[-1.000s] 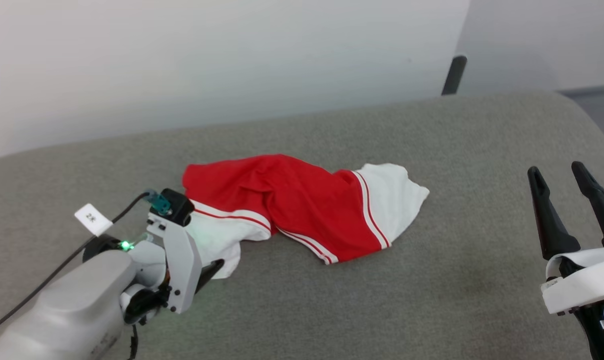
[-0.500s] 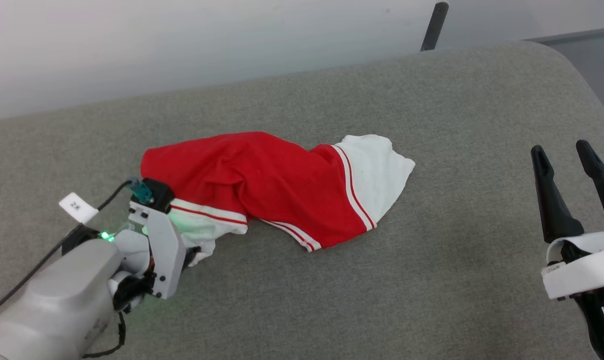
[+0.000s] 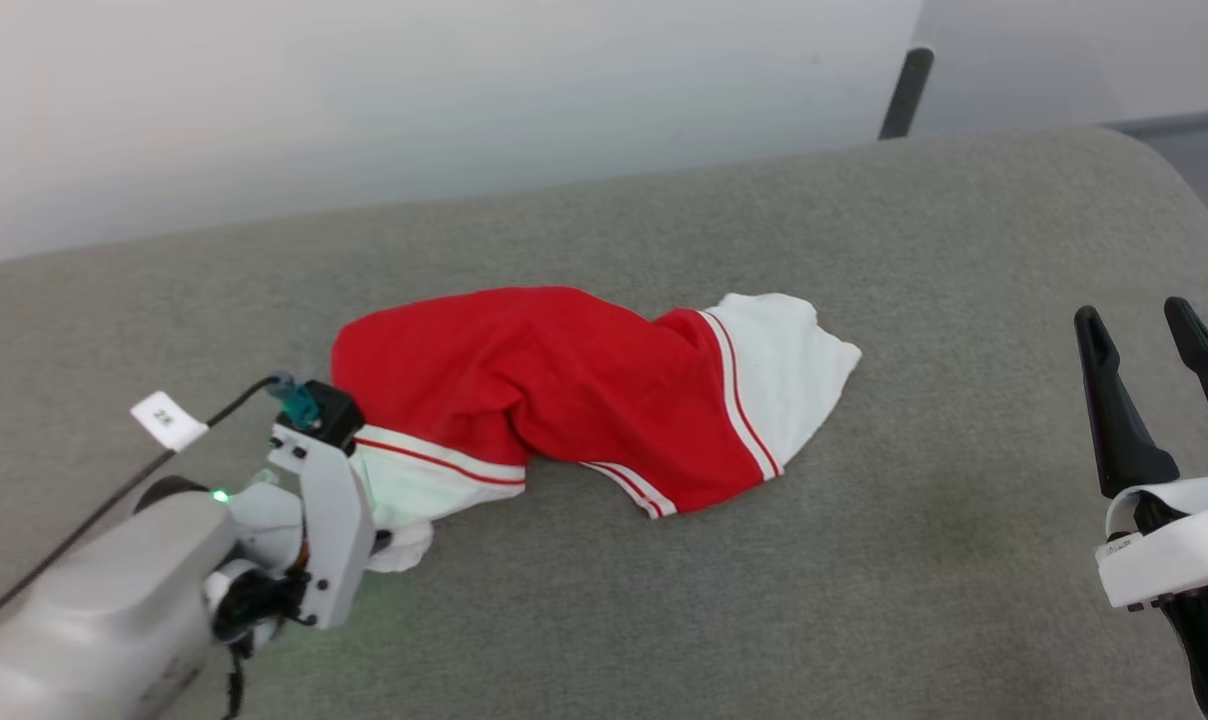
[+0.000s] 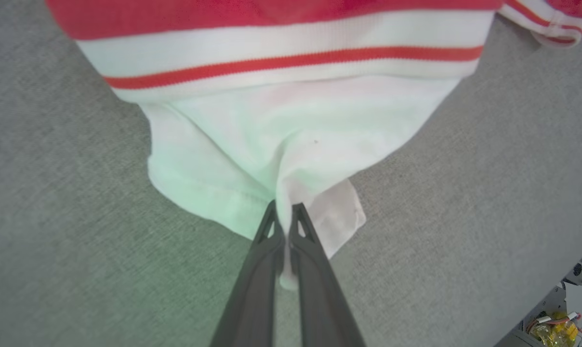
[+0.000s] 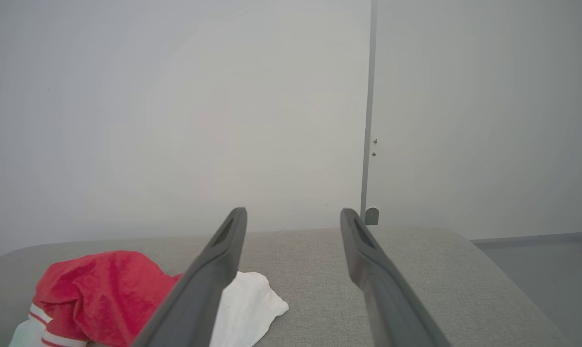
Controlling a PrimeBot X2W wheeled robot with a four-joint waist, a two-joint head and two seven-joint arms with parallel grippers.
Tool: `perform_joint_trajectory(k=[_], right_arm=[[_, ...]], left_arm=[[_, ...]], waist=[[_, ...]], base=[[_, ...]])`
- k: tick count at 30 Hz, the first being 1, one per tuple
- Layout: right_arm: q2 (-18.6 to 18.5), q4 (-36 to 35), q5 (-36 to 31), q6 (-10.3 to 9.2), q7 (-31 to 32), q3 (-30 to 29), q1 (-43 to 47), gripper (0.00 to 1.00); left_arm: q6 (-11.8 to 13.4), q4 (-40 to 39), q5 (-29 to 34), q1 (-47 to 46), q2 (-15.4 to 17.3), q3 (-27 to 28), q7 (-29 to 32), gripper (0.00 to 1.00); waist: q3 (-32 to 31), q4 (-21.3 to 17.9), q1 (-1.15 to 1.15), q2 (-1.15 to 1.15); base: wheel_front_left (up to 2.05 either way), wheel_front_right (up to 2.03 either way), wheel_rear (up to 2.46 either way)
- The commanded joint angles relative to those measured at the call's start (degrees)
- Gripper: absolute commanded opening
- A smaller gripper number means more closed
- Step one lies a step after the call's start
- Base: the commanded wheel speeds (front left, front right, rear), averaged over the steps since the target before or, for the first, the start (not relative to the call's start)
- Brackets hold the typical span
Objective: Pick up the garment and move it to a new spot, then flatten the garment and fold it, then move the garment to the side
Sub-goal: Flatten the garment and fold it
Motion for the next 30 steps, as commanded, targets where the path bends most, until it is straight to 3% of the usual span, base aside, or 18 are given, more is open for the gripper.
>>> perform_joint_trajectory(k=[1,7,9,15,23,24,25,26,27,28,29,30], right_arm=[[-0.2,0.0,-0.1,-0.04,0.3,-0.2,0.9,1.00],[-0.2,0.1,0.2,-0.04,0.8,-0.3,1.7,1.00],[-0.2,0.2,0.5,-0.04,1.2,-0.1,2.3,1.00],[-0.3,0.1,1.0,-0.04,2.0,0.1,2.9,1.00],[-0.3,0.3,1.4,-0.04,2.5,0.1,3.7,1.00],[-0.3,0.3,1.5,-0.04,2.6,0.1,3.8,1.00],[-0.2,0.4,1.6,-0.04,2.7,0.2,3.7,1.00],[-0.2,0.4,1.6,-0.04,2.7,0.2,3.7,1.00],[-0.2,0.4,1.6,-0.04,2.8,0.3,3.6,1.00],[-0.2,0.4,1.6,-0.04,2.8,0.4,3.6,1.00],[-0.2,0.4,1.6,-0.04,2.7,0.5,3.7,1.00],[-0.3,0.4,1.6,-0.04,2.8,0.6,3.8,1.00]], left_arm=[[0.0,-1.9,0.3,0.3,2.0,-0.1,0.9,0.00],[0.0,-7.0,2.1,0.4,6.7,-0.2,2.6,0.00],[0.2,-9.2,3.7,1.0,10.1,-0.3,3.8,0.00],[1.6,-12.3,5.8,2.9,16.0,-0.3,5.4,0.00],[3.0,-11.8,5.1,6.5,18.3,-0.3,4.4,0.02],[3.0,-11.3,4.7,7.1,18.1,-0.3,4.2,0.07],[3.1,-10.8,4.4,7.5,17.7,-0.2,3.7,0.20],[3.2,-10.3,3.6,8.0,17.2,0.1,3.3,0.43],[3.3,-9.7,2.8,8.6,16.8,0.3,3.1,0.54],[3.5,-9.2,2.2,9.0,16.4,0.5,2.7,0.85],[3.5,-8.8,1.8,9.3,16.1,0.7,2.3,1.00],[3.5,-8.6,1.3,9.5,15.7,1.0,1.8,1.00]], waist=[[-1.9,1.9,0.00,0.00],[-3.5,3.5,0.00,0.00],[-3.9,3.9,0.00,0.00],[-4.1,3.8,0.00,0.00],[-4.0,3.0,0.00,0.00],[-4.0,2.9,0.00,0.00],[-4.0,2.8,0.00,0.00],[-4.0,2.7,0.00,0.00],[-4.1,2.6,0.00,0.00],[-4.2,2.5,0.00,0.00],[-4.3,2.5,0.00,0.00],[-4.4,2.5,0.00,0.00]], base=[[0.00,0.00,0.00],[0.00,0.00,0.00],[0.00,0.00,0.00],[0.00,0.00,0.00],[0.00,0.00,0.00],[0.00,0.00,0.00],[0.00,0.00,0.00],[0.00,0.00,0.00],[0.00,0.00,0.00],[0.00,0.00,0.00],[0.00,0.00,0.00],[0.00,0.00,0.00]])
